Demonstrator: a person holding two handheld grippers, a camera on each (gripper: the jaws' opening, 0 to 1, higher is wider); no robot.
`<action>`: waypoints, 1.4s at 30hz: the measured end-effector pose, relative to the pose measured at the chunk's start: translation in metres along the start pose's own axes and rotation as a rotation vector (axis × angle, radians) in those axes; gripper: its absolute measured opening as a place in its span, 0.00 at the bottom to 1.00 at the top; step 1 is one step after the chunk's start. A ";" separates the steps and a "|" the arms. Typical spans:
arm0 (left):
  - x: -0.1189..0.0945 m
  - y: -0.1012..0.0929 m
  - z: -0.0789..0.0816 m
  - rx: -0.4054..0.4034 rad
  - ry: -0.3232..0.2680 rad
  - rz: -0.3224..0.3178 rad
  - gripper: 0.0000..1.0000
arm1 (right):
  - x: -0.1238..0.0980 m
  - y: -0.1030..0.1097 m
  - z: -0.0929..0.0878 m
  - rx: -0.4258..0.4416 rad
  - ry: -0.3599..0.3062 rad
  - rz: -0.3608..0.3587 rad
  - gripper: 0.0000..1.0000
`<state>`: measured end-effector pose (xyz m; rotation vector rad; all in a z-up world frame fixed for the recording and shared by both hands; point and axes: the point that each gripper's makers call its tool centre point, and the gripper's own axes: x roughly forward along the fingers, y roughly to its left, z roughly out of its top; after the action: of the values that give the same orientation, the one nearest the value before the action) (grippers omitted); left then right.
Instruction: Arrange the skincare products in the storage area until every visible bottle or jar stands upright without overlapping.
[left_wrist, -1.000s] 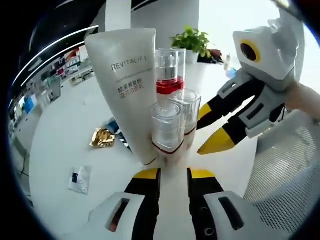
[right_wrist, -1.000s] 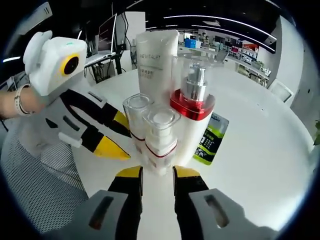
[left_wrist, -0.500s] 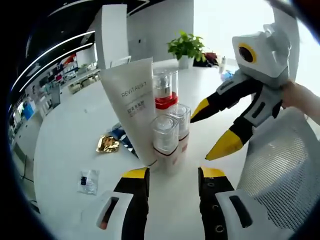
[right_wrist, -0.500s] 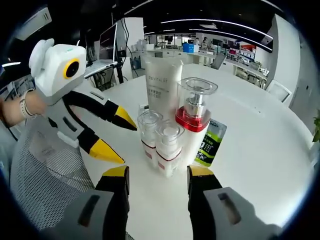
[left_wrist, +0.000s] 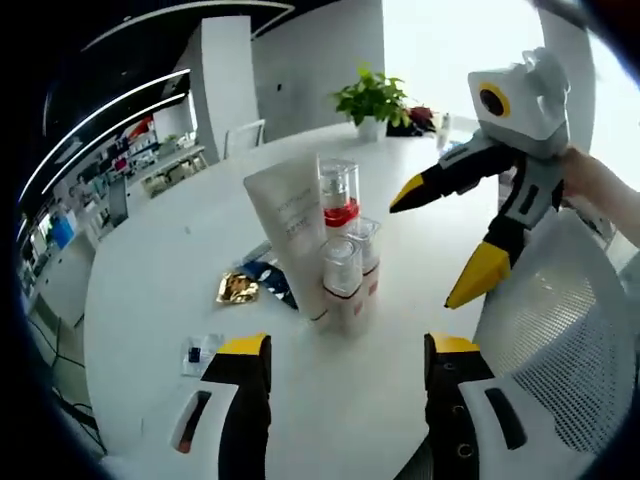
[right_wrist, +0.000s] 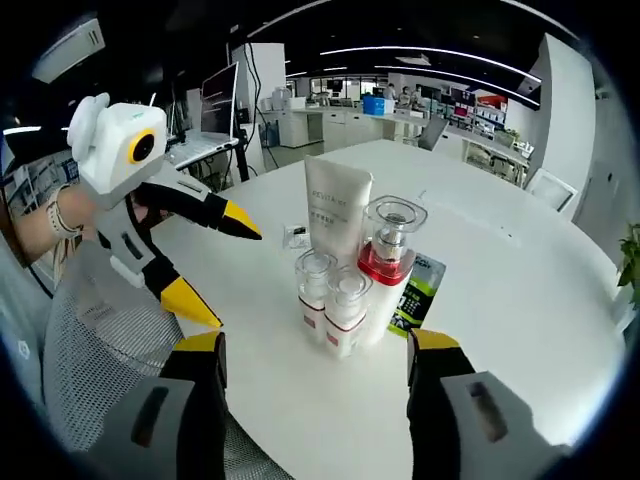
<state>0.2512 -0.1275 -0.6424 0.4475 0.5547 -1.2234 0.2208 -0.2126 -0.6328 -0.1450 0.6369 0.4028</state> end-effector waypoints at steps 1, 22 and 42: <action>-0.003 0.002 -0.001 -0.004 0.002 0.004 0.62 | -0.002 -0.001 0.001 0.002 0.000 -0.004 0.77; -0.048 0.019 -0.012 -0.020 0.006 0.066 0.86 | -0.024 0.002 0.009 -0.029 -0.015 -0.032 0.98; -0.056 0.020 -0.013 -0.032 0.000 0.057 0.97 | -0.029 0.014 0.016 -0.061 -0.014 -0.008 1.00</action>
<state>0.2549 -0.0722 -0.6174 0.4335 0.5576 -1.1584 0.2024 -0.2056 -0.6028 -0.2027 0.6101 0.4153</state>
